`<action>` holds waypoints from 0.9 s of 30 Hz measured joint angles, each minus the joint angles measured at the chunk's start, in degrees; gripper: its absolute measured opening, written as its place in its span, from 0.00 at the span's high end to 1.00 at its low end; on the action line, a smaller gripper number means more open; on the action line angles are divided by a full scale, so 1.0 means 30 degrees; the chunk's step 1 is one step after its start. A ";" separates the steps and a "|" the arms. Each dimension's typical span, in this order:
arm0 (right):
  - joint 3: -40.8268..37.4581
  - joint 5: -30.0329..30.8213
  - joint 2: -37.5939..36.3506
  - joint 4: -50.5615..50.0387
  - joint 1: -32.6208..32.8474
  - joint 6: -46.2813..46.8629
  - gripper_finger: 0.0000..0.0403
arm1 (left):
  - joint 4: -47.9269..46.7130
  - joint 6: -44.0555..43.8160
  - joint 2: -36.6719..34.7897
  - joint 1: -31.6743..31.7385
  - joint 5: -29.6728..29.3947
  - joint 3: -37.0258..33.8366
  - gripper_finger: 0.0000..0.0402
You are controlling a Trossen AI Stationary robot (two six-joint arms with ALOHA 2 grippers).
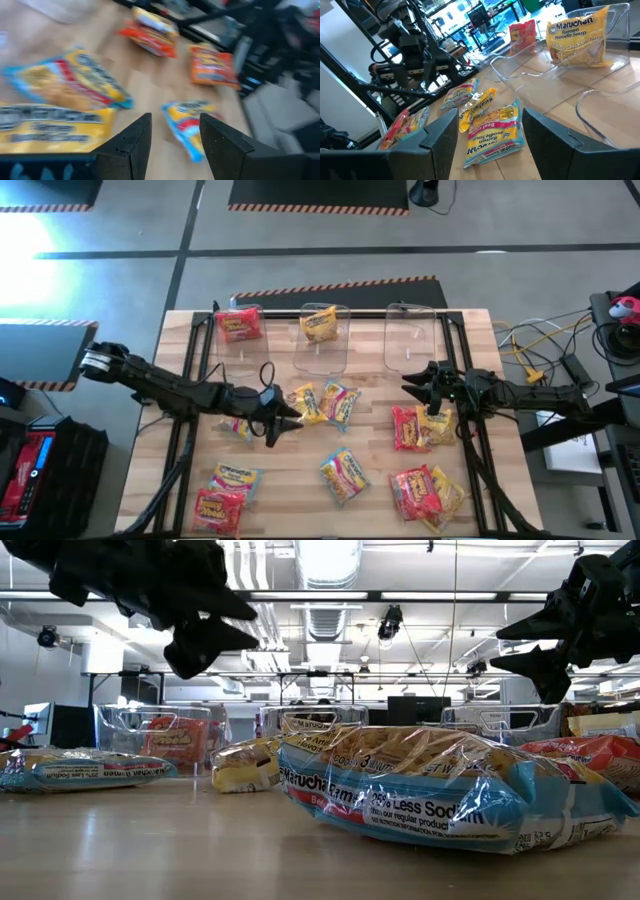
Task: Sort Maruchan noodles
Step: Put the yellow noodle pack into the middle transparent bin
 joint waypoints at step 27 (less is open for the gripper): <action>0.0018 0.3084 -0.0002 0.0711 -0.0022 0.2006 0.48 | 0.3279 -0.9366 0.4404 0.0053 -0.6231 0.0007 0.63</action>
